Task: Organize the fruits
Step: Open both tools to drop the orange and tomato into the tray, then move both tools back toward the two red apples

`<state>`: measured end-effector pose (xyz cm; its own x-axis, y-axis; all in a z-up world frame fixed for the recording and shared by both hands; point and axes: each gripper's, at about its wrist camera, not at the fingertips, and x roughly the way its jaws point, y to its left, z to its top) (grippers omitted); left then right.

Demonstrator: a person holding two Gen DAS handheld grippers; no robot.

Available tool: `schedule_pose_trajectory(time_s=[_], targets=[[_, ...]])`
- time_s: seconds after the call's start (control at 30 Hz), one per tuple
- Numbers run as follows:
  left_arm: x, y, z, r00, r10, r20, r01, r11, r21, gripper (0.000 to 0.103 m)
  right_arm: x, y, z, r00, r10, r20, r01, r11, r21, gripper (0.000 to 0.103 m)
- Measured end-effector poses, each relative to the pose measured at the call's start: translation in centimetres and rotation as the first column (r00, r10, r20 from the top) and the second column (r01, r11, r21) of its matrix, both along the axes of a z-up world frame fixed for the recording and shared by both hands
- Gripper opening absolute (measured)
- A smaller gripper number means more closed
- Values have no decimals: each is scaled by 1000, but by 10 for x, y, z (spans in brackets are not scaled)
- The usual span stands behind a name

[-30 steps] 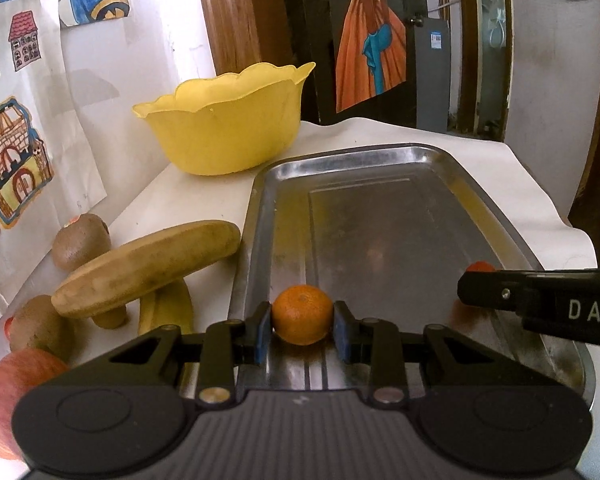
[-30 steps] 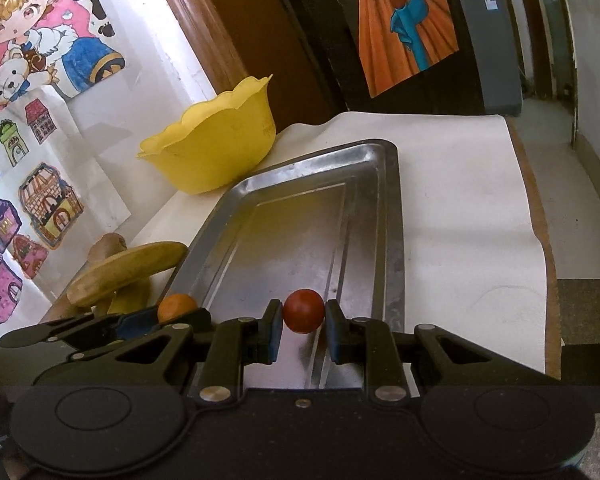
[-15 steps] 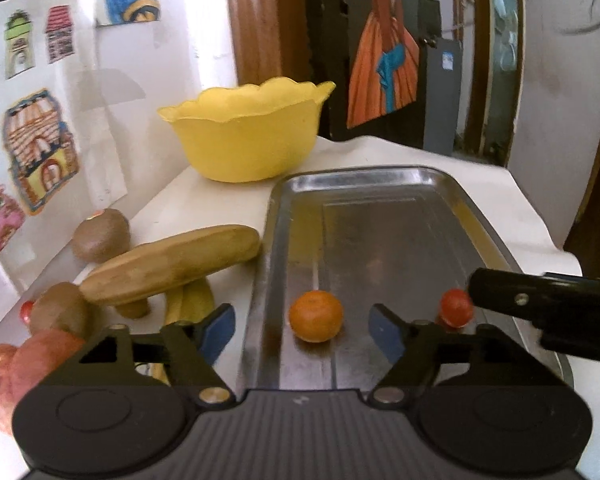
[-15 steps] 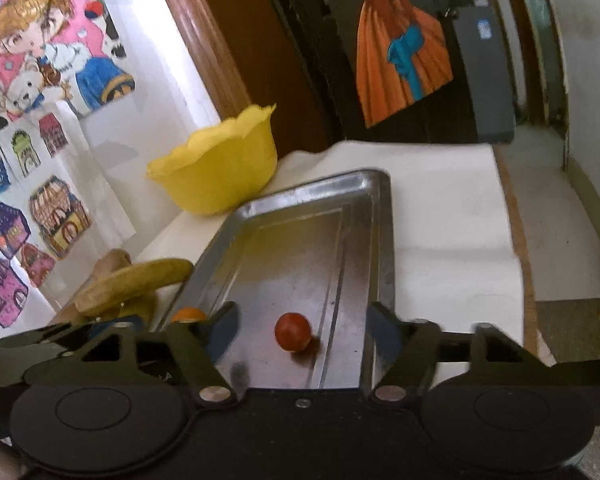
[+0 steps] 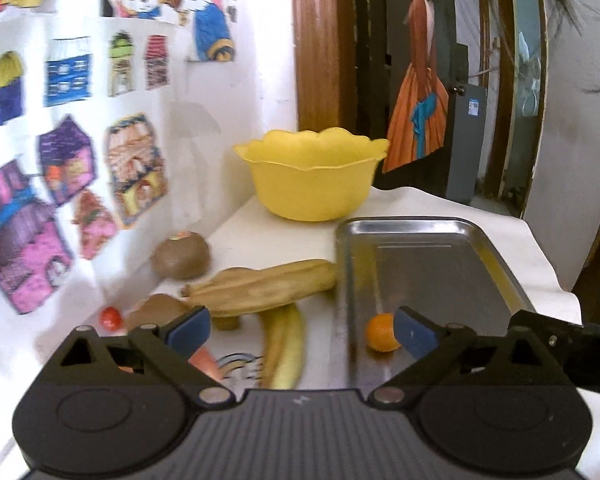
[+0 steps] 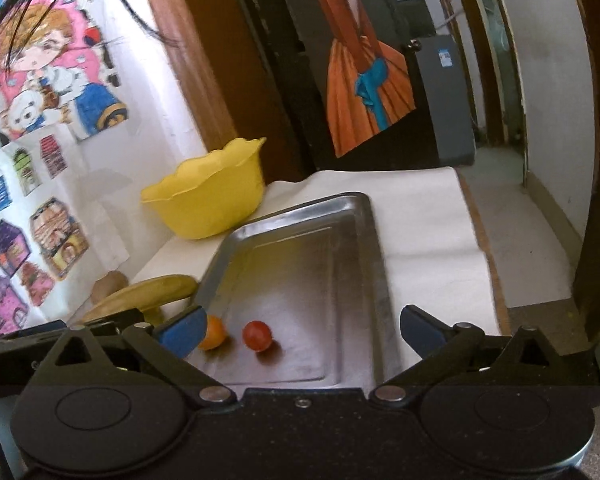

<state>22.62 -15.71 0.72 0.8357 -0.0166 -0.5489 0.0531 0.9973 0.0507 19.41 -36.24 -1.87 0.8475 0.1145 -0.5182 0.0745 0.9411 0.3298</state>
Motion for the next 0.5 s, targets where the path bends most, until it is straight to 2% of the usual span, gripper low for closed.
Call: schedule_pose_trajectory(time_s=[0.23, 0.5], targets=[[-33, 51, 6, 999, 31, -8, -30, 998, 54, 100, -13, 49, 2, 998, 32, -60, -33, 999, -19, 102], [-47, 106, -2, 997, 59, -55, -55, 996, 76, 101, -27, 104, -1, 989, 40, -141, -47, 998, -47, 102]])
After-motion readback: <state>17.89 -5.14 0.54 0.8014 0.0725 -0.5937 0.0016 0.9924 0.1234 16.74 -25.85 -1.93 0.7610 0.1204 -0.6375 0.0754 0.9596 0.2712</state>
